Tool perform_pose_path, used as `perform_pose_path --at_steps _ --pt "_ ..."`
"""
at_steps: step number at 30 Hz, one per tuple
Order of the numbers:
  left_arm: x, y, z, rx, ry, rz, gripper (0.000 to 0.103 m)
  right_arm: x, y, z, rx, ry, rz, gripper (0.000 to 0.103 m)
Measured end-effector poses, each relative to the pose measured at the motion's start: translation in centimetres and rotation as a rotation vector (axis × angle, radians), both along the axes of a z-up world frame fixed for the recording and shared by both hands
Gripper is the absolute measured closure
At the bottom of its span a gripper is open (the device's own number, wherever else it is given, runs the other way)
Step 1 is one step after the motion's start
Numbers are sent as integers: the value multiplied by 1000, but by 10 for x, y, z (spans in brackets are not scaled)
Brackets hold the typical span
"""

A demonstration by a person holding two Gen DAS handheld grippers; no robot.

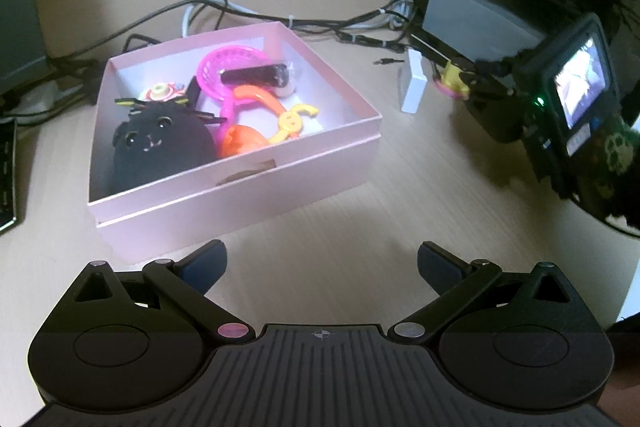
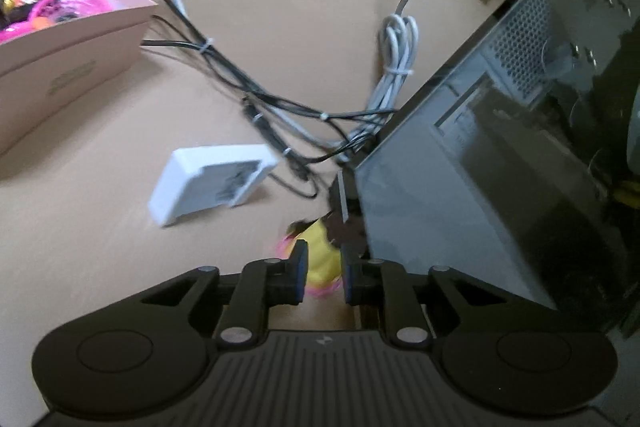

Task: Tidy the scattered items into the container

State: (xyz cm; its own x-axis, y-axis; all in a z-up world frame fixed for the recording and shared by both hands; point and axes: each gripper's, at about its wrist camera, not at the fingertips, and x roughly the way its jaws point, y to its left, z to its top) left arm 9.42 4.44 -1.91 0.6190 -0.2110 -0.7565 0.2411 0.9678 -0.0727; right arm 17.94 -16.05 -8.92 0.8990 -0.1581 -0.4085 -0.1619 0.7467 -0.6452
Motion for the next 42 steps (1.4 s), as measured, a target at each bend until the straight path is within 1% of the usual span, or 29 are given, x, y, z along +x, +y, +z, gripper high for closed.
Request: perform_pose_path --at_steps 2,4,7,8,9,10,11,13,14,16,18,19,23,25,27,28,30,31,33,35,36,38,39,40,41,42 --pt "1 1 -1 2 4 5 0 11 3 0 -24 -16 2 82" --pt "2 2 -1 1 7 12 0 25 6 -2 -42 -9 -2 82" --pt "2 5 -1 -3 7 25 0 42 7 -6 -30 42 -2 82" --pt "2 6 -1 -5 8 31 0 43 6 -5 -10 58 -5 80" --pt "3 7 -1 -8 10 36 0 41 6 -3 17 67 -7 76" --pt "3 8 -2 -11 13 39 0 37 3 2 62 86 -5 75" --pt "3 8 -3 -13 18 42 0 29 0 8 123 111 2 75" --pt "4 7 -4 -13 26 39 0 9 -10 22 310 239 74 79" --pt "5 6 -5 -12 29 33 0 -3 -12 26 347 249 92 79" --pt "5 3 -6 -9 33 16 0 -23 -9 27 279 159 100 79" --pt "5 -1 -6 2 31 -7 0 -24 -7 21 185 67 65 77" --pt "4 -2 -6 6 26 -16 0 -19 -6 16 147 47 37 77" --pt "3 -4 -3 2 18 -34 0 3 -3 6 72 28 -16 77" --pt "2 -10 2 16 -4 -56 0 7 -2 8 87 37 -14 74" --pt "1 -21 16 28 -61 -109 0 1 -7 20 152 56 21 66" --pt "1 -27 25 33 -97 -136 0 -9 -12 28 194 60 47 63" --pt "9 -42 44 46 -169 -185 0 -36 -27 40 301 73 102 52" --pt "15 -49 53 52 -196 -212 0 -52 -35 45 367 101 131 51" --pt "35 -72 67 67 -237 -290 0 -79 -49 51 460 158 183 51" --pt "56 -100 72 84 -268 -380 1 -101 -60 53 540 219 205 51" --pt "68 -115 71 95 -276 -418 3 -109 -66 54 587 256 213 51" --pt "94 -148 61 128 -249 -489 36 -120 -75 56 681 309 225 50" --pt "106 -162 54 143 -223 -517 35 -123 -79 56 718 334 229 50" --pt "117 -174 48 158 -209 -538 24 -127 -82 55 745 353 231 50" --pt "126 -185 40 173 -209 -553 14 -131 -84 55 751 354 226 50" --pt "133 -195 33 188 -214 -566 13 -135 -87 54 744 349 216 50"
